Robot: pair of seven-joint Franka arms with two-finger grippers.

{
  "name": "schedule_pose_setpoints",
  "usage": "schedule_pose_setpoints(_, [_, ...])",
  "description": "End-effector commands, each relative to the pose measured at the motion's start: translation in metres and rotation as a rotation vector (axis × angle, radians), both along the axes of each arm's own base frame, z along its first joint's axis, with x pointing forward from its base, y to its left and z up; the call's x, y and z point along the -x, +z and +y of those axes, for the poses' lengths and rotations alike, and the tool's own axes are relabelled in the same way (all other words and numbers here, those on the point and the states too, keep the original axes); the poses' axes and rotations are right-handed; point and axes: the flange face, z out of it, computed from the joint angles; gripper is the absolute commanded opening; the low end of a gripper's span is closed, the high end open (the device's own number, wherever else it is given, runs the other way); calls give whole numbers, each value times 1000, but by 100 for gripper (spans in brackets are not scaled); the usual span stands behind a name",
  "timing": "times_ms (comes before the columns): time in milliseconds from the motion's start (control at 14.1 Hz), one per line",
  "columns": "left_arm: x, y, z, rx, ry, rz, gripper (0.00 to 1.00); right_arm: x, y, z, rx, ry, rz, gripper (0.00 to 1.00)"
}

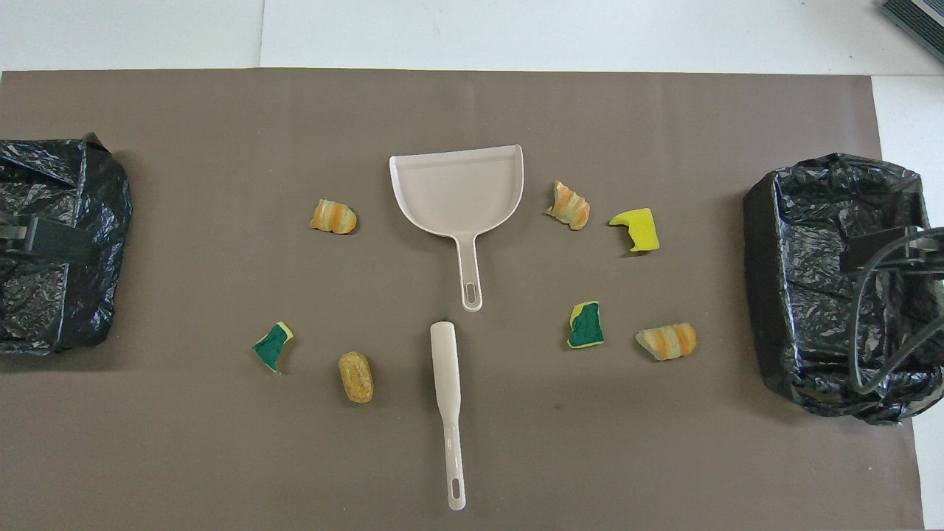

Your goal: Sweep and dump trash in bin

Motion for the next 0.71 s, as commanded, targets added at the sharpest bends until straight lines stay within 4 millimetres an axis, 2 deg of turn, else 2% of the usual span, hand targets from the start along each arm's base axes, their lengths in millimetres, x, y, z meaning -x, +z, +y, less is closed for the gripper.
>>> schedule_pose_setpoints(0, [6, 7, 1, 6, 4, 7, 100, 20, -12, 4, -13, 85, 30, 100])
schedule_pose_setpoints(142, [8, 8, -7, 7, -12, 7, 100, 17, -18, 2, -14, 93, 31, 100])
schedule_pose_setpoints(426, [11, 4, -18, 12, -30, 13, 100, -1, -55, 18, -16, 114, 78, 100])
schedule_pose_setpoints(639, [29, -4, -22, 8, -40, 33, 100, -11, -79, 23, -27, 160, 86, 100])
